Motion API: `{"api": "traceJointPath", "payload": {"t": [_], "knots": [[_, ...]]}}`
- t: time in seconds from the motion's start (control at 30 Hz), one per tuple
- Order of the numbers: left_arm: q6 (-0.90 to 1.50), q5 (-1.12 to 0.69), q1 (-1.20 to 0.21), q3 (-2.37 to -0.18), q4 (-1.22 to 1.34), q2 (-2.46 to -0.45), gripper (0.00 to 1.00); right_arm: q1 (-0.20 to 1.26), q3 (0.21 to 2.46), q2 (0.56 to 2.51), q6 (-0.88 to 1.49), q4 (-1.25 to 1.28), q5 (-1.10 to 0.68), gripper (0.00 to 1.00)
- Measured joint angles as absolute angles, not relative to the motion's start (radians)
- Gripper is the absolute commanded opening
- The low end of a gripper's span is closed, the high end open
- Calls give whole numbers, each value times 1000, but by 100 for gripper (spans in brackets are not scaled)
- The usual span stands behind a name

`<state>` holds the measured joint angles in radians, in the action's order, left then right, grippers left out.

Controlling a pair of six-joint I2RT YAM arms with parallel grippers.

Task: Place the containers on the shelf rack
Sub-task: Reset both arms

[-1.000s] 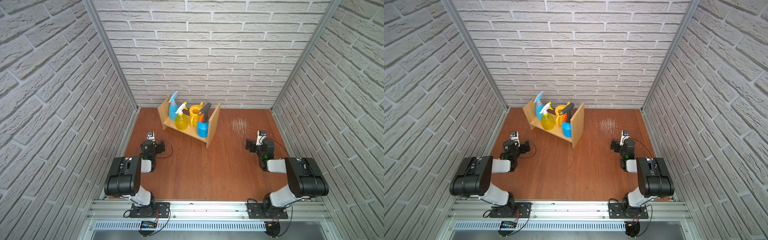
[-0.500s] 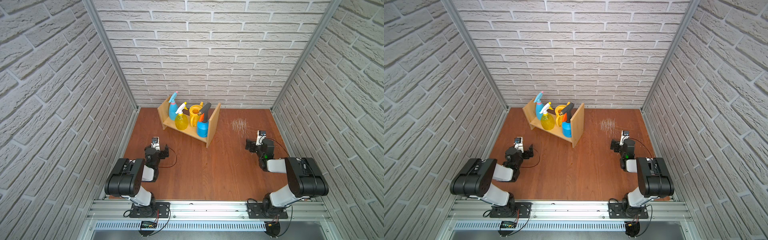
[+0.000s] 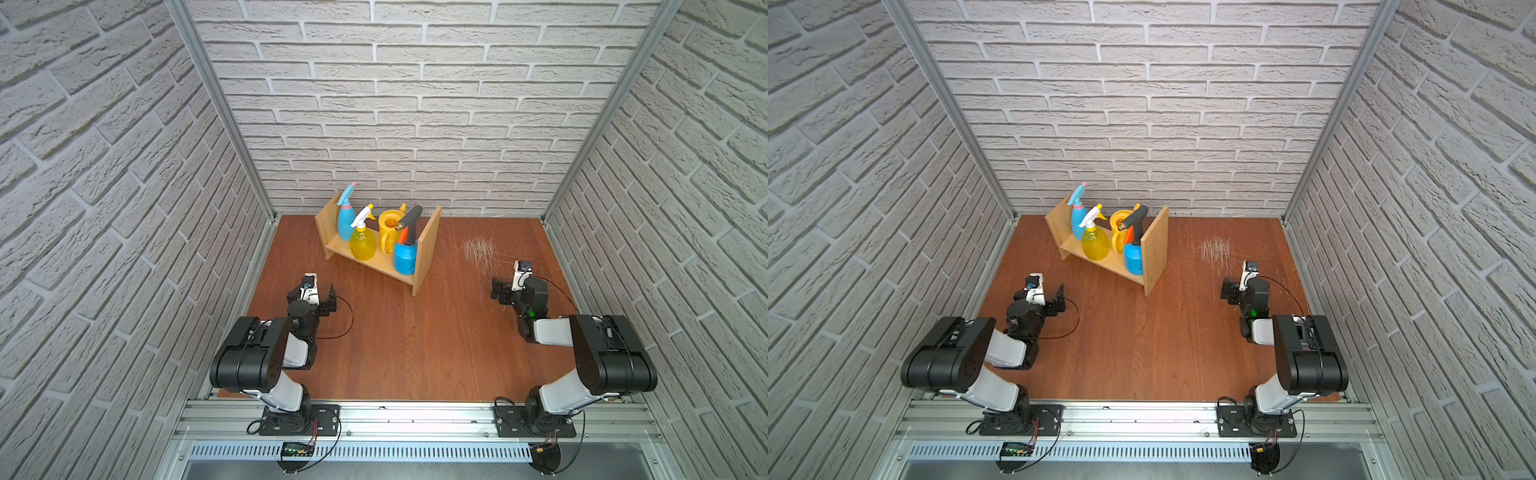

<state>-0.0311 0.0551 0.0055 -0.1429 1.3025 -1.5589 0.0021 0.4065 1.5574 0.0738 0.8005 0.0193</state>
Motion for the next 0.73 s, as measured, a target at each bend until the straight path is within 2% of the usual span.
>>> {"api": "traceJointPath", "payload": {"t": [0.73], "knots": [[-47, 33, 2, -131, 1333, -1559, 98, 2, 406, 1557, 74, 801, 20, 99]]}}
